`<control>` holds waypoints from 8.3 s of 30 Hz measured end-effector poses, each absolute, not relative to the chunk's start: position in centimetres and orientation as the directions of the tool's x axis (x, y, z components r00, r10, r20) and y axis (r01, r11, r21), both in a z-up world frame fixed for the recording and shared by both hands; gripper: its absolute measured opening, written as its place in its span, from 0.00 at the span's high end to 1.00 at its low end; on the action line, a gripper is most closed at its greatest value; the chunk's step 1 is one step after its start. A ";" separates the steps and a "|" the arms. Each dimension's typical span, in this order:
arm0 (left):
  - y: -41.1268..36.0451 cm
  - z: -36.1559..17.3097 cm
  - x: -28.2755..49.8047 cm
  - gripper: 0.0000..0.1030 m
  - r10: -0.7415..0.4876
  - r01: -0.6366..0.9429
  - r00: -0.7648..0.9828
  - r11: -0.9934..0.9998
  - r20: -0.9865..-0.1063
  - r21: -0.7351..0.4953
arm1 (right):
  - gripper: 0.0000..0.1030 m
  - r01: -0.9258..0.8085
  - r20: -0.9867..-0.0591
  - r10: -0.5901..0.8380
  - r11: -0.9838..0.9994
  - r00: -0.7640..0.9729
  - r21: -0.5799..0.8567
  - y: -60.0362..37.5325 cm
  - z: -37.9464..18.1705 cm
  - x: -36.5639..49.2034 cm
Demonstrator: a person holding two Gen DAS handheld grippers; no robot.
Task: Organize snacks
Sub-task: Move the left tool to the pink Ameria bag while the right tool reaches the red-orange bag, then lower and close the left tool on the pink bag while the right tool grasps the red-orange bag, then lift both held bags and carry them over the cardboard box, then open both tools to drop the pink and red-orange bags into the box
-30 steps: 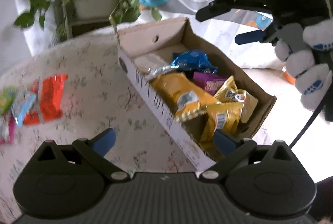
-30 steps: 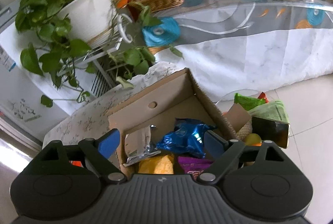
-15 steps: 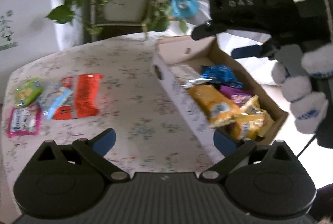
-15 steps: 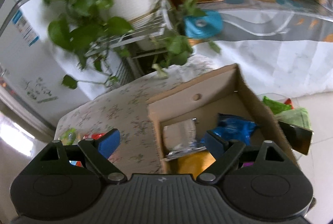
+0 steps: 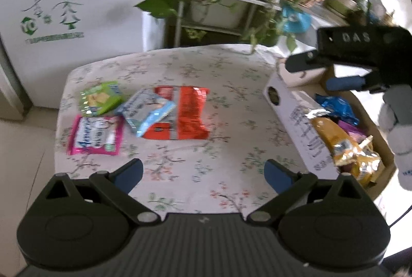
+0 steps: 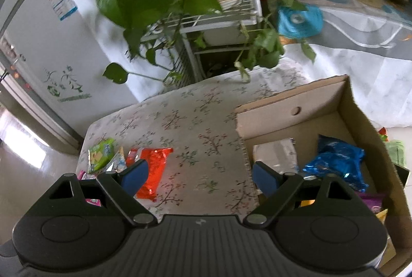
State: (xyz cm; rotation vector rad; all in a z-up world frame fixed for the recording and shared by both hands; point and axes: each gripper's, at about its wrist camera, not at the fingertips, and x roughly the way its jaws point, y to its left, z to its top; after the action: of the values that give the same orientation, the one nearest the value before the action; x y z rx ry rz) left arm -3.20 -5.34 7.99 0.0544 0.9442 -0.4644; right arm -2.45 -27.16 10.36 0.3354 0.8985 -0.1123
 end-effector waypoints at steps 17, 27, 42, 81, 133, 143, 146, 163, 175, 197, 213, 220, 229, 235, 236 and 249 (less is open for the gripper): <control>3.2 6.4 1.4 0.03 -0.188 0.146 0.562 0.981 -0.806 -0.128 | 0.11 0.203 -0.827 0.082 0.952 0.556 0.231 -22.0 7.8 1.2; 4.8 4.4 5.1 0.03 -0.100 0.122 0.588 0.992 -0.802 -0.033 | 0.11 0.320 -0.869 0.054 0.917 0.491 0.238 -20.6 4.3 4.6; 2.8 1.3 8.0 0.03 -0.137 0.233 0.575 0.973 -0.806 0.001 | 0.11 0.418 -0.889 0.034 0.874 0.457 0.249 -19.8 0.4 7.5; 1.3 -1.3 9.5 0.21 -0.172 0.258 0.530 0.966 -0.830 -0.035 | 0.24 0.312 -0.905 0.000 0.939 0.426 0.147 -17.6 -0.9 9.7; 0.8 3.6 5.8 0.37 -0.186 0.211 0.589 0.975 -0.787 -0.072 | 0.24 0.140 -0.857 0.003 0.986 0.516 0.088 -16.8 5.6 3.1; 0.9 4.1 4.6 0.37 -0.173 0.197 0.590 0.978 -0.789 -0.067 | 0.24 0.137 -0.854 0.010 0.986 0.519 0.095 -17.8 6.0 1.9; 0.9 4.2 4.6 0.37 -0.173 0.189 0.591 0.979 -0.788 -0.073 | 0.24 0.133 -0.854 0.010 0.987 0.520 0.093 -17.9 6.0 2.0; -1.7 6.3 3.4 0.37 -0.229 0.219 0.612 0.969 -0.757 -0.116 | 0.24 0.159 -0.825 0.009 0.980 0.564 0.119 -20.6 7.9 0.8; -5.6 8.0 2.1 0.37 -0.292 0.286 0.619 0.948 -0.729 -0.136 | 0.24 0.206 -0.802 -0.019 0.970 0.597 0.130 -23.6 9.3 -0.9; -15.7 9.5 -1.5 0.37 -0.462 0.483 0.584 0.859 -0.667 -0.172 | 0.24 0.374 -0.749 -0.125 0.911 0.651 0.173 -32.4 11.8 -5.6; -22.5 9.0 -5.0 0.37 -0.581 0.642 0.492 0.745 -0.648 -0.181 | 0.24 0.496 -0.748 -0.204 0.847 0.631 0.188 -37.7 11.7 -8.7; -24.4 8.5 -4.7 0.37 -0.581 0.649 0.503 0.743 -0.641 -0.164 | 0.24 0.531 -0.747 -0.221 0.823 0.627 0.203 -38.8 11.7 -9.5; -26.3 6.8 -3.1 0.25 -0.564 0.618 0.511 0.765 -0.649 -0.179 | 0.23 0.563 -0.771 -0.229 0.803 0.594 0.195 -39.4 10.8 -9.3; -26.1 7.3 -3.2 0.07 -0.544 0.607 0.528 0.779 -0.652 -0.158 | 0.16 0.579 -0.774 -0.237 0.791 0.588 0.198 -39.7 10.9 -9.3; -26.0 7.5 -3.2 0.07 -0.539 0.607 0.530 0.780 -0.655 -0.151 | 0.16 0.579 -0.772 -0.235 0.790 0.590 0.202 -39.7 10.9 -9.3; -24.1 8.5 -3.4 0.05 -0.436 0.587 0.544 0.808 -0.717 -0.046 | 0.15 0.554 -0.769 -0.214 0.806 0.602 0.209 -38.8 11.2 -8.7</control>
State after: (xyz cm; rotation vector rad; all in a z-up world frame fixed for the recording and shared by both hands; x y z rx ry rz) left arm -3.41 -24.08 8.50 0.2090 0.7878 -0.6126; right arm -8.73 -38.84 11.16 0.4590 0.8107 -0.4630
